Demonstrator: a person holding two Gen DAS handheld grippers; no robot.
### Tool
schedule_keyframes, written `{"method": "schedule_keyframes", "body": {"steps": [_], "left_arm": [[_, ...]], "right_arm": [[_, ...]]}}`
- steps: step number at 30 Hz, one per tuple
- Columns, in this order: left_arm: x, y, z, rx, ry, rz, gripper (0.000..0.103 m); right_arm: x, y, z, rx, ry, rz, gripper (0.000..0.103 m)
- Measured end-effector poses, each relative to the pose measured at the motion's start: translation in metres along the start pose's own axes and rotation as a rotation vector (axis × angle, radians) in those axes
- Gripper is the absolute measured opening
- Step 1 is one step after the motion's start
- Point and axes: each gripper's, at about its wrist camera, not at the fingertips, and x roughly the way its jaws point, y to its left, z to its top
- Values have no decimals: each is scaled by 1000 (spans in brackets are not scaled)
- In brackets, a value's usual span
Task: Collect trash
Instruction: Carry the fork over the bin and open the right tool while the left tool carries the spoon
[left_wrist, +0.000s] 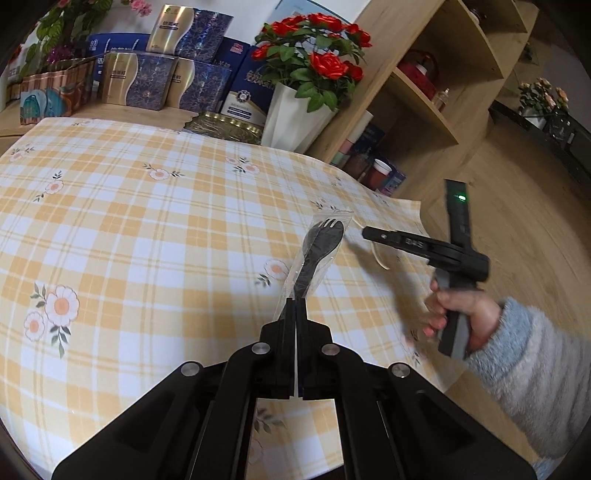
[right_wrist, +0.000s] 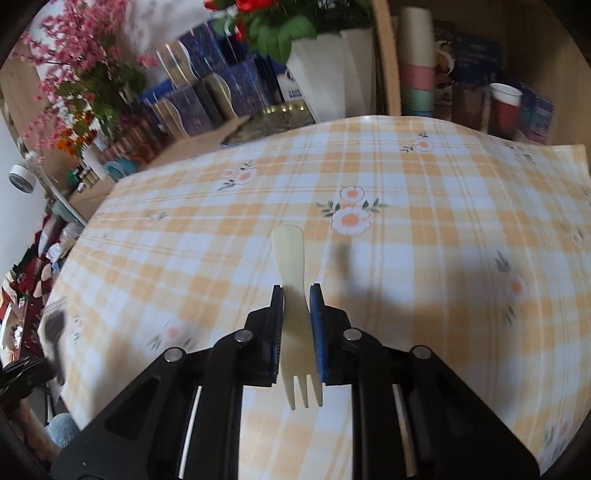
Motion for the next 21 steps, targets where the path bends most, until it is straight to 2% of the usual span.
{"method": "schedule_keyframes", "body": {"steps": [11,21], "left_arm": [[-47,-34,-34,135,-3,11,1],[-97,-45,-79,161,-20,3,1]], "right_arm": [[-100,45,-93,16,-61,103,18],[-155,96,-182,-34,8,184,18]]}}
